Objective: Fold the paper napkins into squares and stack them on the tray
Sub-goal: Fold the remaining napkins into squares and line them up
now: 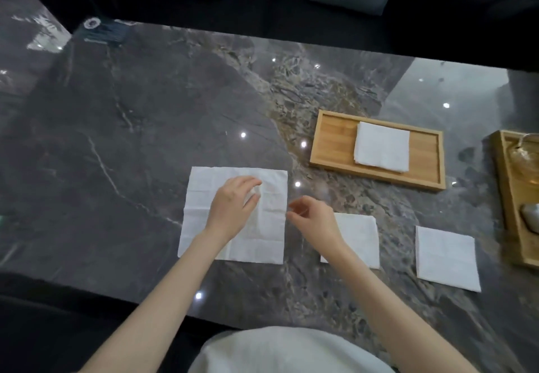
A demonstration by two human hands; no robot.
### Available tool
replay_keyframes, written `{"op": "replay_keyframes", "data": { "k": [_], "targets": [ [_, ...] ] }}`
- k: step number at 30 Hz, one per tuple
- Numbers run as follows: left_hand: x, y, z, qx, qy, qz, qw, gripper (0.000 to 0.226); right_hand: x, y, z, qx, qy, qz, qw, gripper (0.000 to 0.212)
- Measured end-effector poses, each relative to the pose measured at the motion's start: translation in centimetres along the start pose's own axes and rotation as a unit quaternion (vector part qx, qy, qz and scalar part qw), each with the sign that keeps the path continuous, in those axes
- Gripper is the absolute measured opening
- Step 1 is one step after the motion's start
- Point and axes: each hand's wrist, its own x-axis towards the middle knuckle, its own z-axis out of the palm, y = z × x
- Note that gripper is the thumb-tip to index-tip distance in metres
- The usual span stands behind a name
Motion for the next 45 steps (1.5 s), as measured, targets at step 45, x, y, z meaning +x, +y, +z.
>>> {"op": "replay_keyframes", "data": {
  "k": [45],
  "targets": [
    [8.4,-4.5,-3.0,-0.265,-0.033,-0.102,0.958,0.003,-0.2,-1.7,2.4,0.294,0.081,0.098,0.947,0.041]
  ]
}}
